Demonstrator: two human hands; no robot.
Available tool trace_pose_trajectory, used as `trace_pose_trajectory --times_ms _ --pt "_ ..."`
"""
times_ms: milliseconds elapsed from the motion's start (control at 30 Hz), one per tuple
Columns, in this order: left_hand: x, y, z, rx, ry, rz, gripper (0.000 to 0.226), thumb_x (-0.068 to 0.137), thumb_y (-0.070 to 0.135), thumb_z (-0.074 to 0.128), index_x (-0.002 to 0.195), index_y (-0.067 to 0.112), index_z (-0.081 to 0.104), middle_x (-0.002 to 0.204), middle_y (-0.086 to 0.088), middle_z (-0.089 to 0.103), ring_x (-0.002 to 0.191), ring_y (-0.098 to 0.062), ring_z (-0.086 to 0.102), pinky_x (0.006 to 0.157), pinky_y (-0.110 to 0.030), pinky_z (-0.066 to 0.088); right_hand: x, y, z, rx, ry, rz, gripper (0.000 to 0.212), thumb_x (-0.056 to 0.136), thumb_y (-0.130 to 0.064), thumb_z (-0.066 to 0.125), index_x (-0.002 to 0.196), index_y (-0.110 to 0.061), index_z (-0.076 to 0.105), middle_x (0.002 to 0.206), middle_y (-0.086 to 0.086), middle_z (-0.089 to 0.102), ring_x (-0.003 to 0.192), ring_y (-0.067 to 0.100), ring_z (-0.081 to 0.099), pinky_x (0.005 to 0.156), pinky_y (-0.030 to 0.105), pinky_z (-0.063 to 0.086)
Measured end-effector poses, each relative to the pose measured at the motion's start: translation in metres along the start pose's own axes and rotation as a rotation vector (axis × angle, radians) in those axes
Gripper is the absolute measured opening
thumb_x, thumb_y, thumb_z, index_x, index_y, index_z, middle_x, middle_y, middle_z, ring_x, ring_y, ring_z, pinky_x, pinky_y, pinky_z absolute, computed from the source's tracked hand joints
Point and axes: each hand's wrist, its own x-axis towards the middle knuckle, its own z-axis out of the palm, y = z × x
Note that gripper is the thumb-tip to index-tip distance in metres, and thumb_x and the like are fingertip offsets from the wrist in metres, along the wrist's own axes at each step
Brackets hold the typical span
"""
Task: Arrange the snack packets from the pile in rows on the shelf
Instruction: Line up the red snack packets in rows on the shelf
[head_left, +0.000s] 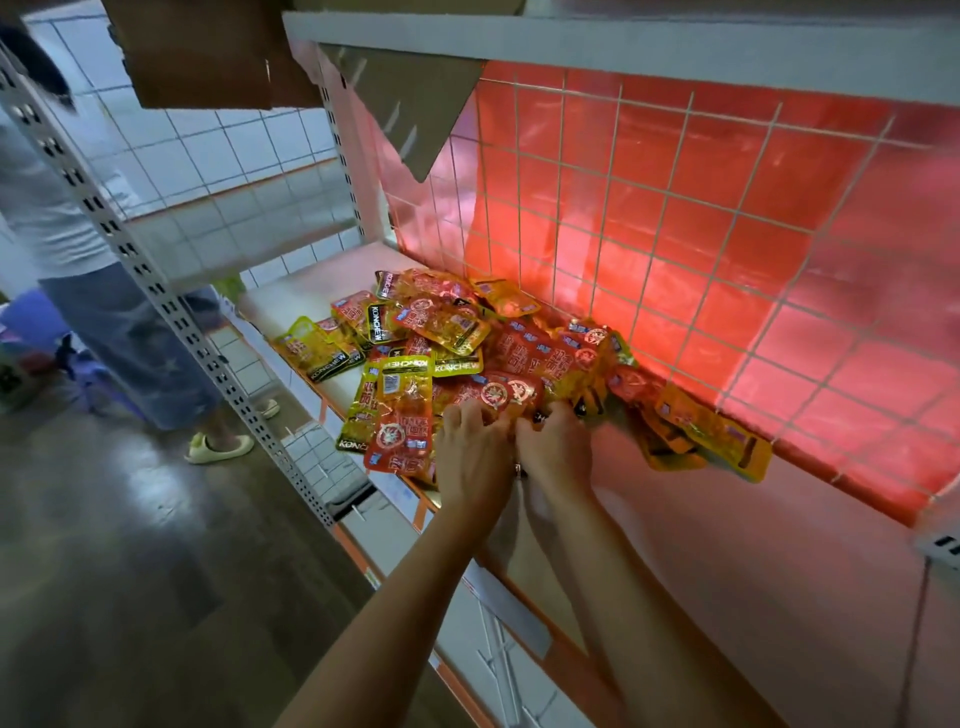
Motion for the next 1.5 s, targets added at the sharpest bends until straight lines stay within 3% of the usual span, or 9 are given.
trace_pose_trajectory --times_ms 200,467,533,700,933,1033,1167,1400,1500 --pt "-0.005 0.011 -0.002 -0.149 0.095 0.140 0.028 0.093 0.025 0.058 0.119 0.029 0.068 0.114 -0.007 0.055 0.106 -0.028 0.044 0.077 -0.026 0.035 0.000 0.009 -0.014 0.225 0.052 0.072 0.019 0.086 -0.019 0.059 0.101 -0.015 0.070 0.098 0.006 0.070 0.087 0.021 0.064 0.074 0.029 0.049" --pt "-0.025 0.035 0.001 -0.568 0.094 0.235 0.041 0.080 0.005 0.068 0.120 0.016 0.067 0.117 -0.012 0.057 0.110 -0.030 0.051 0.087 -0.029 0.040 -0.024 0.033 -0.051 0.401 0.256 0.115 0.028 0.087 -0.024 0.061 0.113 -0.014 0.061 0.107 0.007 0.067 0.098 0.026 0.062 0.082 0.035 0.050" --pt "-0.032 0.045 -0.001 -0.672 0.072 0.180 0.049 0.083 0.011 0.069 0.130 0.012 0.056 0.118 -0.004 0.057 0.110 -0.021 0.051 0.088 -0.022 0.037 -0.035 0.039 -0.064 0.436 0.291 0.100 0.028 0.087 -0.019 0.059 0.114 -0.012 0.059 0.106 0.009 0.066 0.095 0.025 0.061 0.078 0.035 0.048" --pt "-0.057 0.070 -0.009 -0.791 -0.168 0.101 0.061 0.088 0.028 0.067 0.141 0.012 0.041 0.108 -0.003 0.069 0.097 -0.019 0.065 0.082 -0.032 0.050 -0.070 0.057 -0.102 0.409 0.370 0.078 0.028 0.087 -0.010 0.054 0.114 -0.009 0.055 0.104 0.009 0.063 0.093 0.027 0.060 0.071 0.028 0.042" --pt "-0.117 0.110 -0.014 -0.974 -0.254 0.109 0.034 0.089 0.027 0.066 0.120 0.014 0.058 0.093 0.004 0.066 0.090 -0.020 0.068 0.081 -0.036 0.056 -0.134 0.095 -0.150 0.415 0.482 0.107 0.029 0.087 -0.023 0.066 0.110 -0.008 0.058 0.105 0.011 0.066 0.096 0.028 0.064 0.085 0.044 0.052" --pt "-0.142 0.127 -0.014 -1.074 -0.293 0.071 0.035 0.091 0.025 0.063 0.122 0.014 0.051 0.091 0.010 0.064 0.090 -0.015 0.069 0.078 -0.033 0.057 -0.160 0.113 -0.167 0.431 0.520 0.112 0.027 0.090 -0.026 0.063 0.112 -0.011 0.059 0.106 0.006 0.067 0.093 0.021 0.063 0.082 0.034 0.051" --pt "-0.171 0.147 -0.016 -1.149 -0.311 0.100 0.025 0.094 0.027 0.059 0.112 0.023 0.043 0.087 0.019 0.061 0.073 0.008 0.064 0.061 -0.013 0.050 -0.185 0.136 -0.191 0.436 0.555 0.107 0.028 0.090 -0.025 0.062 0.115 -0.012 0.062 0.106 0.004 0.069 0.092 0.016 0.063 0.076 0.026 0.044" --pt "-0.213 0.205 -0.020 -1.182 -0.409 0.123 0.024 0.095 0.024 0.056 0.114 0.021 0.042 0.104 0.001 0.064 0.094 -0.017 0.065 0.080 -0.032 0.054 -0.221 0.179 -0.238 0.339 0.633 0.129 0.026 0.087 -0.029 0.065 0.109 -0.015 0.063 0.100 0.006 0.069 0.094 0.026 0.065 0.085 0.042 0.051" --pt "-0.231 0.239 -0.016 -1.188 -0.412 0.165 0.016 0.099 0.021 0.049 0.113 0.023 0.042 0.105 -0.001 0.062 0.089 -0.012 0.063 0.075 -0.026 0.052 -0.236 0.201 -0.269 0.353 0.664 0.159 0.027 0.087 -0.028 0.065 0.110 -0.015 0.064 0.101 0.005 0.070 0.095 0.027 0.065 0.085 0.042 0.051"
